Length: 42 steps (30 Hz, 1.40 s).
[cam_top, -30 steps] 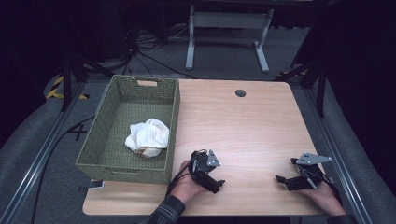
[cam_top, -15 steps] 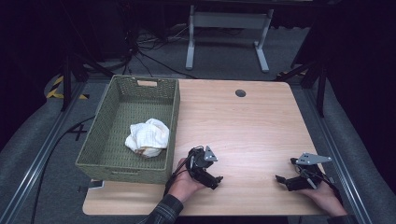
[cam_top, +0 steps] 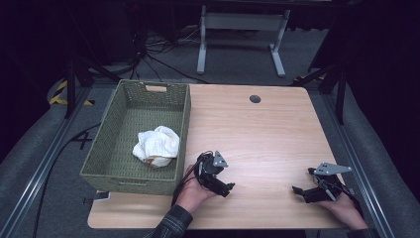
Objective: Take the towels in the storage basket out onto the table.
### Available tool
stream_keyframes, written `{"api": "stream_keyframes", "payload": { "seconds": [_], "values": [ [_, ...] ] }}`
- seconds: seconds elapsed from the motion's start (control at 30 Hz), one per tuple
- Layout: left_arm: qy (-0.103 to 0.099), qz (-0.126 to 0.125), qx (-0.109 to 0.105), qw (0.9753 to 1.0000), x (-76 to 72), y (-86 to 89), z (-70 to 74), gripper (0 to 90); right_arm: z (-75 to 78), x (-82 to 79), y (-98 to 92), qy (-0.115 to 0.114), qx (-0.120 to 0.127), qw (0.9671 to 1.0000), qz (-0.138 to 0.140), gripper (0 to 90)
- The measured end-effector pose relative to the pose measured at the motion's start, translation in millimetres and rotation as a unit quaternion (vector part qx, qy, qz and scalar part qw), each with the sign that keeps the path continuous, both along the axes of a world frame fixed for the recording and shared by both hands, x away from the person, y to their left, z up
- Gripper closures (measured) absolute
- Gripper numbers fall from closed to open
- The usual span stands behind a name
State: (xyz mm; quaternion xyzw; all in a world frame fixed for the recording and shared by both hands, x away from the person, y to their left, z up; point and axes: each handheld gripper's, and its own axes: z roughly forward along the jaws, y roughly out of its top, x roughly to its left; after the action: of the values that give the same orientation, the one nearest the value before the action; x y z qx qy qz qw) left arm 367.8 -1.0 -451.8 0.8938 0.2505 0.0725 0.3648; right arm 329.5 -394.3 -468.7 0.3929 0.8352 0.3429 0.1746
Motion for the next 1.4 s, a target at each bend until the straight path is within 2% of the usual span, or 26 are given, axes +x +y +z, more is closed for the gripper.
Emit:
{"api": "stream_keyframes", "payload": {
  "seconds": [0.4,0.63,0.97,1.4],
  "values": [
    [0.000,-0.004,-0.002,1.0000,3.1,-0.1,8.3,1.9,-0.1,0.0,0.0,-0.001,-0.001,1.0000,0.000,0.4],
    [0.004,-0.007,-0.014,0.9999,5.9,1.1,14.3,1.9,-0.1,0.0,0.0,-0.001,-0.001,1.0000,0.000,0.4],
    [-0.004,-0.011,-0.014,0.9998,9.7,0.2,25.2,2.0,-0.1,0.2,0.2,-0.001,-0.001,1.0000,0.001,0.3],
    [-0.012,-0.004,-0.022,0.9997,13.7,2.0,39.7,2.9,-0.1,0.2,0.2,-0.001,-0.001,1.0000,0.001,0.3]
  ]
}}
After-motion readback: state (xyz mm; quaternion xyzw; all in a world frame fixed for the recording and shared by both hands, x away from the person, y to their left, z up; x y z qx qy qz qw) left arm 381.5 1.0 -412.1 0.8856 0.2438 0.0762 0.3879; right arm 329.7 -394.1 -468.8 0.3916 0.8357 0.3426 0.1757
